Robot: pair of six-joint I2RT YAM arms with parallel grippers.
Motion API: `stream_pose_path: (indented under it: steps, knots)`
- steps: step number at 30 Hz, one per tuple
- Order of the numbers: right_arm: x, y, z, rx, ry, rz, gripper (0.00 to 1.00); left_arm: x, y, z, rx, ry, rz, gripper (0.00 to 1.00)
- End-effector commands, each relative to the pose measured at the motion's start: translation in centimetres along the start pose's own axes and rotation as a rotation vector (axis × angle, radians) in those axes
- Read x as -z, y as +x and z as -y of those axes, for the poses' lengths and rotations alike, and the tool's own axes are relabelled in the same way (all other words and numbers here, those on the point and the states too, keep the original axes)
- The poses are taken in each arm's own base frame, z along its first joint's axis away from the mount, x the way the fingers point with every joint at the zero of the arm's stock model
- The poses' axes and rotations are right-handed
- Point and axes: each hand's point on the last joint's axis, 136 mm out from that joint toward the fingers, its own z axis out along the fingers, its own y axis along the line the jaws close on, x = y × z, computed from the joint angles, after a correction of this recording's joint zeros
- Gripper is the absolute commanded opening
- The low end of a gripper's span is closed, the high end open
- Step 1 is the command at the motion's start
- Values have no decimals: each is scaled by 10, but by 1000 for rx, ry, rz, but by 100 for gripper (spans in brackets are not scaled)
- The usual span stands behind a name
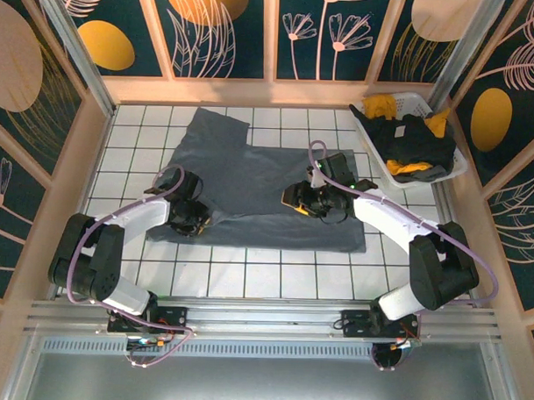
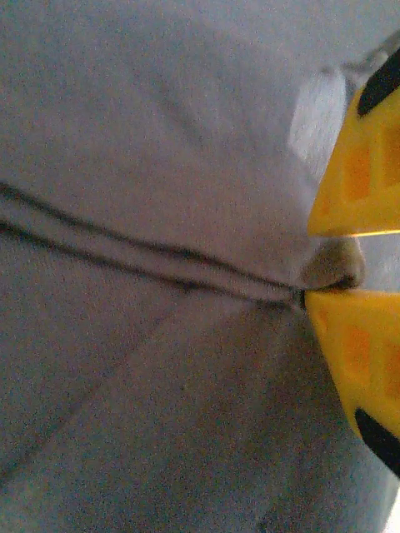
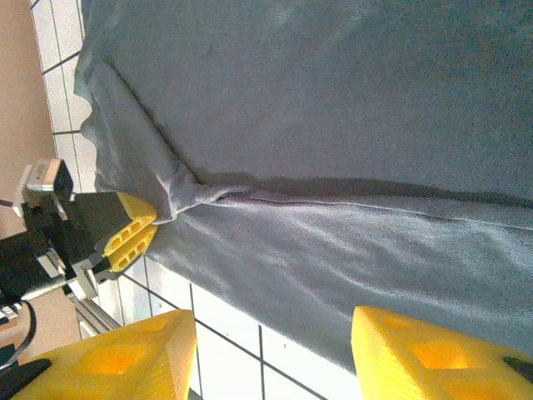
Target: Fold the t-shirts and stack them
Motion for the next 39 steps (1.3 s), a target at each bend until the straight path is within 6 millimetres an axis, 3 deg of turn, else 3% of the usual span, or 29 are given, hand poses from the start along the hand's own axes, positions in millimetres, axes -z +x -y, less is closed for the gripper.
stream_pose_path:
  steps: [1, 4, 5, 15, 22, 31, 39]
  knots:
    - [1, -2, -7, 2, -21, 6, 52, 4, -4, 15, -10, 21, 18, 15]
    - [1, -2, -6, -1, -19, 7, 51, 2, -2, 17, -18, 21, 9, 1]
    - [1, -2, -6, 0, -17, 7, 51, 2, -3, 17, -18, 23, 9, 0]
    - [4, -7, -4, -9, -6, 22, 49, 7, -4, 65, -171, 43, 25, 0]
    - [6, -7, 0, -24, 1, 23, 48, -7, -4, 99, -348, -16, 45, 0]
    - [8, -1, 7, -42, 10, 14, 47, -29, -3, 126, -549, -86, 55, 0]
    - [7, 2, 12, -54, 16, 4, 46, -32, 4, 141, -647, -103, 61, 0]
